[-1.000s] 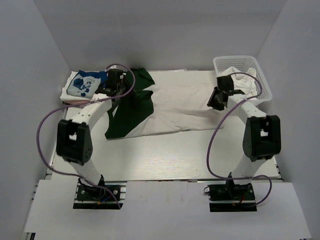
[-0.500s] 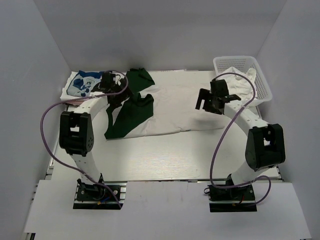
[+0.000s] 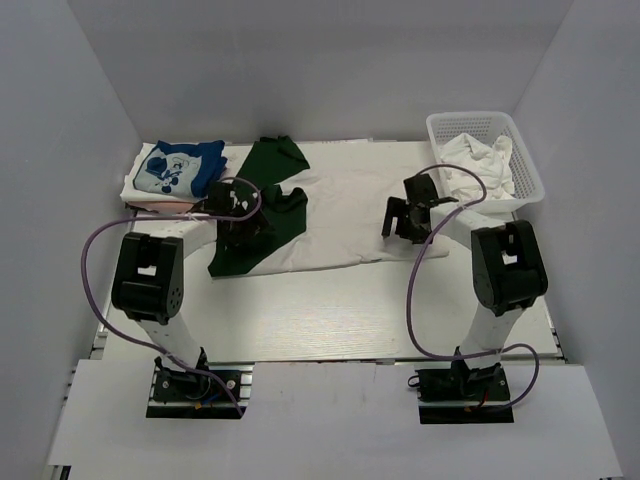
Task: Fold and stack the t-shirts
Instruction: Fold the flattened tshirt in 1/3 of the way
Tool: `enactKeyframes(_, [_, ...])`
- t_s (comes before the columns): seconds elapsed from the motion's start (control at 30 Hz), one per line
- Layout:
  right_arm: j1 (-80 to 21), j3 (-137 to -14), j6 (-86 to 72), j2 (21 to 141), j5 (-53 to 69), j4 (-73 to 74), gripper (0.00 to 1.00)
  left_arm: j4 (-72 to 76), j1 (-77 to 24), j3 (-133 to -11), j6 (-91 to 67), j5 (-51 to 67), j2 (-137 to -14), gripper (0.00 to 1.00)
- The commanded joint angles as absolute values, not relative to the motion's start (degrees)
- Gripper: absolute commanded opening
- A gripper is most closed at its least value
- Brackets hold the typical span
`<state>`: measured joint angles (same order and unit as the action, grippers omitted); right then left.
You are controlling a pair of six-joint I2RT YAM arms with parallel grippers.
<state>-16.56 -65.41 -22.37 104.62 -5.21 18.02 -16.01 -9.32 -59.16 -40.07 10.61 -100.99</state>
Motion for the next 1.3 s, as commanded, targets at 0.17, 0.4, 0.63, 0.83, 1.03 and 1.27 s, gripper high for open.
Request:
enactKeyframes(0.17, [-19.24, -42.12, -31.19, 89.05, -4.65, 21.17, 0.91, -24.86, -10.2, -37.23, -42.44, 10.28, -88.26, 1.0])
enactKeyframes(0.4, [-25.12, -31.11, -33.84, 62.89, -3.78, 30.84, 0.91, -41.48, -11.24, -27.33, -48.6, 7.89, -59.63, 1.0])
enactKeyframes(0.63, [-26.89, -34.72, -30.15, 55.54, -1.06, 23.31, 0.91, -33.31, -11.77, -31.8, -48.6, 16.0, -53.33, 1.0])
enactKeyframes(0.83, [-27.07, -36.03, -30.14, 65.81, 2.72, 15.75, 0.91, -22.95, -13.44, -36.99, -45.97, 18.54, -65.81, 1.0])
enactKeyframes(1.03, [-26.98, -36.3, -30.5, 69.96, 3.78, 13.1, 0.91, -13.89, -15.12, -43.67, -45.97, 17.67, -80.41, 1.0])
enactKeyframes(1.27, [-26.81, -38.93, -30.06, 70.84, -2.69, 14.67, 0.91, -11.25, -13.36, -62.27, -44.91, 8.17, -96.63, 1.0])
